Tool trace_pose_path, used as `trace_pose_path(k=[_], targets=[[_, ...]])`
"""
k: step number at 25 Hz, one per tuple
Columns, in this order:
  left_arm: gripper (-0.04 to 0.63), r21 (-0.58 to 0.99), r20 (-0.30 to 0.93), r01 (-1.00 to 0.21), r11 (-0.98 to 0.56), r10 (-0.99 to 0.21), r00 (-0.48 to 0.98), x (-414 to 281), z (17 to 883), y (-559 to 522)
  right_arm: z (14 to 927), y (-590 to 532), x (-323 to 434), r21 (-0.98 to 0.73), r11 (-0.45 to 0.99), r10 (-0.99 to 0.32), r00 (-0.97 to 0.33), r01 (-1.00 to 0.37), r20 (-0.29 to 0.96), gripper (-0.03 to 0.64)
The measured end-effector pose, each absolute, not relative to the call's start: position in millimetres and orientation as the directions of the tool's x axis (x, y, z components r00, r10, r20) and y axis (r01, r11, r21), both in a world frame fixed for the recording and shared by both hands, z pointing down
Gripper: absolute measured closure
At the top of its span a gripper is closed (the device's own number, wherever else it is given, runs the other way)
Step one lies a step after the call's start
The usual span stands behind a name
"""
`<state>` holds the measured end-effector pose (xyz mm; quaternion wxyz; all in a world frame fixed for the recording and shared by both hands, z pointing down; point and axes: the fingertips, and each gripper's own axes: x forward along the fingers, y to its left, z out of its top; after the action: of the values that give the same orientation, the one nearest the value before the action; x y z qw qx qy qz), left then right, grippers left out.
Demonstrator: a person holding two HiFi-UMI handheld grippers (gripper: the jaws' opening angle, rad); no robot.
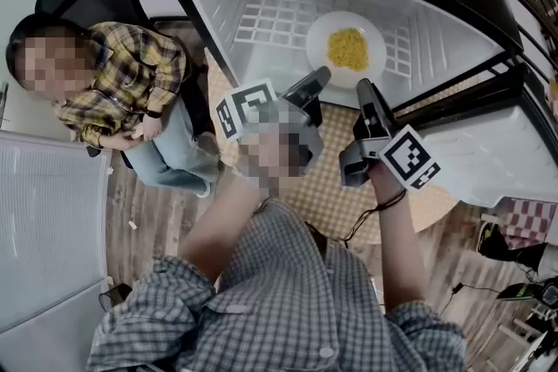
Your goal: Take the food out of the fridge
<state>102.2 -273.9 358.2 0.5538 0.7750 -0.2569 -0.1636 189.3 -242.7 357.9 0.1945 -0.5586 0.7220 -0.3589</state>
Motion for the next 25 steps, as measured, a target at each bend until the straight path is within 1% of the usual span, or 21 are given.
trace_pose_path(k=[14, 17, 25], targets=[[0.563, 0.920, 0.027, -0.242, -0.308, -0.566, 0.824, 92.5, 356.0, -243.5, 357.4, -213.1, 178.8, -0.704, 0.156, -0.933, -0.336, -0.693, 0.124, 0.538], [0.563, 0.918, 0.028, -0.245, -0.312, -0.563, 0.826, 89.1, 355.9, -231.7, 359.1, -201.3, 177.4, -0.689, 0.153, -0.928, -0.343, -0.708, 0.145, 0.538], [0.563, 0.906, 0.066, -0.286, -0.313, -0.563, 0.824, 75.7, 368.2, -198.7, 373.7, -171.0, 162.0, -0.708, 0.166, -0.901, -0.398, -0.687, 0.175, 0.538]])
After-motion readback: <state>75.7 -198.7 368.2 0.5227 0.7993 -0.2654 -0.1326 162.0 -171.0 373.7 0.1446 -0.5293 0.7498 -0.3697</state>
